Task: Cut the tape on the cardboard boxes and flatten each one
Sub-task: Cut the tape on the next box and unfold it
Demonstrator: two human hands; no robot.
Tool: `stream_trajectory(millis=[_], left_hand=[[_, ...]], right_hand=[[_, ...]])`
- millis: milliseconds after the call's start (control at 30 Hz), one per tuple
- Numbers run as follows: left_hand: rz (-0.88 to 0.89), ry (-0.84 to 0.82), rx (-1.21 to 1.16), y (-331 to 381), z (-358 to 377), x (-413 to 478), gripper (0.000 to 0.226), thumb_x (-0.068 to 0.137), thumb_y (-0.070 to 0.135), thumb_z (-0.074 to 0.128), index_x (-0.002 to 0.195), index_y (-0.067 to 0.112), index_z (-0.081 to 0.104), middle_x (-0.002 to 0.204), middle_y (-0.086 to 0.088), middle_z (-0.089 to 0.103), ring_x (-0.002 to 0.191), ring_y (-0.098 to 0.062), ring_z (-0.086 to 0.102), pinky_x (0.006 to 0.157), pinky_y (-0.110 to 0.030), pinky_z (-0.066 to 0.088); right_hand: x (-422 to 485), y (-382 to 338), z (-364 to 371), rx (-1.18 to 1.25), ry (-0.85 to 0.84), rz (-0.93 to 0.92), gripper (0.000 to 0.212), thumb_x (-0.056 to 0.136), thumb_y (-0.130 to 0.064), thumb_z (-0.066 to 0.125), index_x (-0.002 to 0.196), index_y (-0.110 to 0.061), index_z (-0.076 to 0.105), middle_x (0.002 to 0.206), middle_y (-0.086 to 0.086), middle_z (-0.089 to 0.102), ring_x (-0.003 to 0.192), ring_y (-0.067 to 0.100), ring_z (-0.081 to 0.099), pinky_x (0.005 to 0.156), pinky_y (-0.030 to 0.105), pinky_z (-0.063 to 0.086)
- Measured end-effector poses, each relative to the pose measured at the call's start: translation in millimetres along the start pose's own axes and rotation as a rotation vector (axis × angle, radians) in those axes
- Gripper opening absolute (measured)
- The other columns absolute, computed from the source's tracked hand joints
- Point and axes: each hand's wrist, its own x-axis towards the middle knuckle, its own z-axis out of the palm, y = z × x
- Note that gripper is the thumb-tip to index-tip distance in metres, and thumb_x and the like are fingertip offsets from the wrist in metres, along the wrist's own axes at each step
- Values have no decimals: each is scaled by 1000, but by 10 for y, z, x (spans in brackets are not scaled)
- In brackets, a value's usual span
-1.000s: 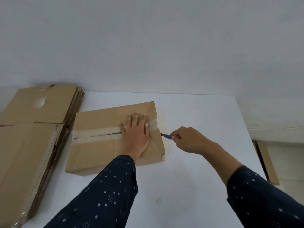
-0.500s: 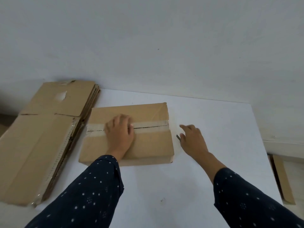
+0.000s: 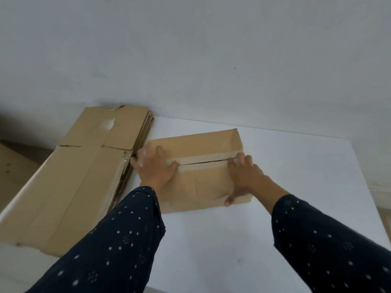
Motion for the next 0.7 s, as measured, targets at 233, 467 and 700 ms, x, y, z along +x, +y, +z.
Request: stream_trajectory(millis=[233, 467, 700], left_hand=[[273, -171, 10, -195, -109, 557, 100, 77, 84, 50, 155, 33, 15, 160, -11, 24, 149, -32, 21, 117, -63, 14], [179, -297, 209, -85, -201, 365, 111, 71, 94, 40, 149, 16, 29, 135, -11, 53, 119, -30, 56, 83, -37, 42], [200, -308, 128, -147, -38, 0, 112, 76, 88, 46, 153, 13, 13, 116, -5, 67, 107, -28, 64, 78, -35, 45]], right_hand=[[72, 107, 32, 146, 389, 212, 70, 84, -39, 74, 144, -27, 39, 153, 3, 23, 137, 28, 31, 106, 41, 37], [-19, -569, 316, 765, 422, 386, 51, 101, -34, 40, 148, -21, 26, 133, 11, 38, 97, 29, 56, 74, 40, 51], [-198, -1126, 412, 655, 273, 486, 123, 64, -88, 55, 153, -21, 4, 159, 13, -8, 145, 36, 13, 107, 56, 32]])
